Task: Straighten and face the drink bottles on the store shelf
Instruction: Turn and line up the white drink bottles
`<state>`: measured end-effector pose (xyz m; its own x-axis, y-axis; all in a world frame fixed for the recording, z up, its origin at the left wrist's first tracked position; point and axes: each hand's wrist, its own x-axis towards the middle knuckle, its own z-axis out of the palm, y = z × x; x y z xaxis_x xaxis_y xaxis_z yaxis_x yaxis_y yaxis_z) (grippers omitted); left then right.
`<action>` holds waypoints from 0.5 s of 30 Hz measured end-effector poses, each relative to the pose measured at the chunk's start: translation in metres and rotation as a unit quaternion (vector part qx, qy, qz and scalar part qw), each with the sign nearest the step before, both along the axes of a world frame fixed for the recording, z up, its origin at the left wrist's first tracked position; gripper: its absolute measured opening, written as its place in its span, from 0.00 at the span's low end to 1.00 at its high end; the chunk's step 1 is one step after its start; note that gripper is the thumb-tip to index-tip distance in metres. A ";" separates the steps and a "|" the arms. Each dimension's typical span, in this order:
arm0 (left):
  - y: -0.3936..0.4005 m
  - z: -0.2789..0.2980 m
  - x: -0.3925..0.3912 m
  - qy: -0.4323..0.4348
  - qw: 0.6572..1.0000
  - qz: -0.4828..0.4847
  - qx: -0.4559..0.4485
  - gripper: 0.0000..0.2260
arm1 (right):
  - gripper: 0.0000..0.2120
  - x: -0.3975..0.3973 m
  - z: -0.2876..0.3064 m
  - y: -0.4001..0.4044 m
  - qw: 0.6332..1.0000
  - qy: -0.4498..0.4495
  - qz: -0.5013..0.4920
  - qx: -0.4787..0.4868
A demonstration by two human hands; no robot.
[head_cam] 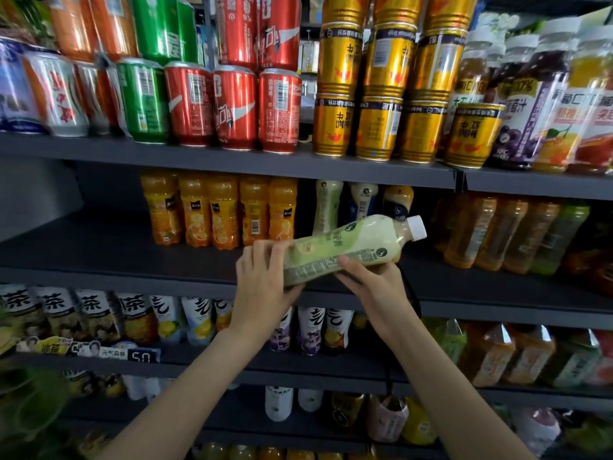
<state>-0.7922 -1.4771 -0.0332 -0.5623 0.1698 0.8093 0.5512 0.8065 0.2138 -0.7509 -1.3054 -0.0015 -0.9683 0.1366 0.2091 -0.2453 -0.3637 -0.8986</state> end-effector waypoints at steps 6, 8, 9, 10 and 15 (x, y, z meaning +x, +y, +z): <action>0.014 0.009 -0.022 -0.248 0.947 -0.157 0.131 0.32 | 0.26 -0.038 0.003 -0.010 0.956 0.072 -0.052 0.279; 0.015 0.009 -0.030 -0.281 0.925 -0.162 0.197 0.30 | 0.30 -0.054 0.005 -0.020 0.921 0.104 -0.068 0.370; 0.014 0.009 -0.035 -0.289 0.918 -0.157 0.220 0.29 | 0.31 -0.064 0.008 -0.024 0.911 0.110 -0.063 0.391; 0.011 0.010 -0.041 -0.290 0.916 -0.147 0.232 0.29 | 0.31 -0.074 0.011 -0.027 0.908 0.105 -0.052 0.402; -0.014 0.008 -0.080 -0.280 0.941 -0.049 0.184 0.32 | 0.24 -0.126 0.004 -0.006 0.886 0.027 -0.054 0.459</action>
<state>-0.8720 -1.4910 -0.0252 -0.9142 0.0094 0.4052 0.3374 0.5716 0.7480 -0.8767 -1.3109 0.0027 -0.9450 -0.0232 0.3261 -0.2857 0.5435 -0.7893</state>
